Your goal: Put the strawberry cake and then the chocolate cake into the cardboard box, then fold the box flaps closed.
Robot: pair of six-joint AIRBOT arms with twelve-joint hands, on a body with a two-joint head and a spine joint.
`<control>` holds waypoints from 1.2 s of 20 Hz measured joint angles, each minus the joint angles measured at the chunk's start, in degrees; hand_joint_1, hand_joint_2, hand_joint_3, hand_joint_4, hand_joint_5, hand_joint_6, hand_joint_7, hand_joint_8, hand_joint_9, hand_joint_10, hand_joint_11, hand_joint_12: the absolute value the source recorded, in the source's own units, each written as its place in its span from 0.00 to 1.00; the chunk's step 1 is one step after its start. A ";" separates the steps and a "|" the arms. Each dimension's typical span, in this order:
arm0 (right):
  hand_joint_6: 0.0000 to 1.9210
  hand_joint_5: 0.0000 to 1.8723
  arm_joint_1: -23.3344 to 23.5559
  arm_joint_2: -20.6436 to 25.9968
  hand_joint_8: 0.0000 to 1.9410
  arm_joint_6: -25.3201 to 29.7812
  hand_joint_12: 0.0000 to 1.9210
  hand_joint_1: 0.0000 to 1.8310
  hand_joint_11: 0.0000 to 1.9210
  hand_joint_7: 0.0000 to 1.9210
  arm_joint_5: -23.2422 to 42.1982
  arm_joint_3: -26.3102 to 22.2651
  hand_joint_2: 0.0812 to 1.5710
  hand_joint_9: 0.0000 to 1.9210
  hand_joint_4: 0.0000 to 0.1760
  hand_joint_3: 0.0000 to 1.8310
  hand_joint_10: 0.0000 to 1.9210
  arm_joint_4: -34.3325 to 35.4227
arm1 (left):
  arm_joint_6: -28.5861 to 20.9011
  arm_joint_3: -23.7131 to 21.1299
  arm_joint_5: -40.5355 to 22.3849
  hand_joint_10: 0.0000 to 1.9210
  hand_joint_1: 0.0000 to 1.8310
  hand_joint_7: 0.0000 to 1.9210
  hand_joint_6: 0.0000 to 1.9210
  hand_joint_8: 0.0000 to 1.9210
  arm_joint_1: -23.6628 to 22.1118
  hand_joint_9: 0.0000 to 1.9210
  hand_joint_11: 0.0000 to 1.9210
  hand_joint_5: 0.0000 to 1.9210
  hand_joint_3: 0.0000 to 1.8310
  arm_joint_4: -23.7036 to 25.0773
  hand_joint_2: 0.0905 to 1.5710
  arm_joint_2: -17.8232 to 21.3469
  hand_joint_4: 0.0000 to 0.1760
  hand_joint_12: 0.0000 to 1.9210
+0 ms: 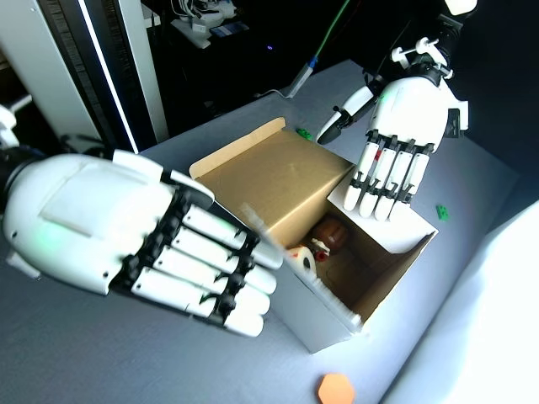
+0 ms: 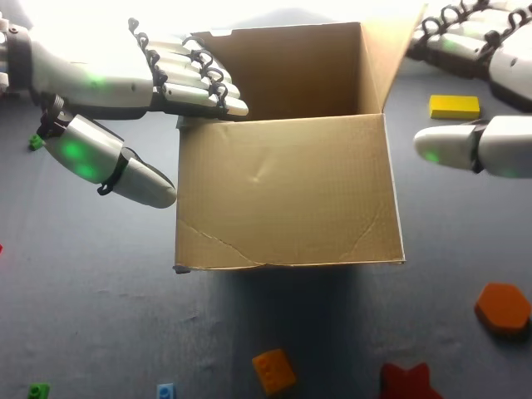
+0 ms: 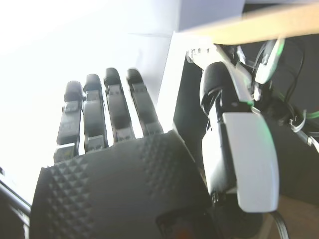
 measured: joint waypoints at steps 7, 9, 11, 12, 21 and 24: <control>0.01 0.09 -2.71 -6.27 0.00 -1.57 0.09 0.00 0.00 0.09 0.68 0.74 0.86 0.05 0.00 0.01 0.00 -0.02 | -0.59 -0.17 -0.79 0.00 0.00 0.07 0.00 0.00 -0.74 0.07 0.00 0.03 0.01 1.84 0.76 -0.17 0.00 0.27; 0.01 0.09 -3.43 -6.84 0.00 -1.68 0.09 0.00 0.00 0.10 0.98 1.44 0.86 0.06 0.00 0.01 0.01 0.00 | -2.10 0.26 -1.62 0.00 0.00 0.07 0.00 0.00 -2.40 0.07 0.00 0.03 0.01 2.93 0.78 -0.02 0.00 0.29; 0.00 0.08 -3.48 -6.97 0.00 -1.70 0.11 0.00 0.00 0.09 1.70 1.51 0.86 0.06 0.00 0.00 0.00 -0.04 | -3.32 1.01 -2.10 0.00 0.00 0.08 0.01 0.01 -3.69 0.08 0.00 0.04 0.01 3.02 0.78 0.39 0.00 0.29; 0.00 0.06 -3.85 -7.10 0.00 -1.73 0.16 0.00 0.00 0.08 2.14 1.51 0.86 0.05 0.00 0.00 0.00 -0.04 | -3.82 1.46 -2.05 0.00 0.00 0.09 0.00 0.00 -4.31 0.08 0.00 0.05 0.01 2.82 0.79 0.72 0.00 0.28; 0.00 0.02 -1.88 -5.73 0.00 1.16 0.00 0.00 0.00 0.04 0.70 1.57 0.83 0.02 0.00 0.00 0.00 0.13 | -4.55 4.85 -2.01 0.00 0.00 0.06 0.00 0.00 -7.65 0.07 0.00 0.05 0.00 6.71 0.79 4.13 0.00 0.30; 0.00 0.02 0.76 -2.23 0.00 5.16 0.00 0.00 0.00 0.05 0.63 1.51 0.83 0.03 0.00 0.00 0.00 0.13 | -4.28 5.07 -1.57 0.00 0.00 0.05 0.00 0.00 -4.87 0.07 0.00 0.04 0.00 6.40 0.78 5.97 0.00 0.30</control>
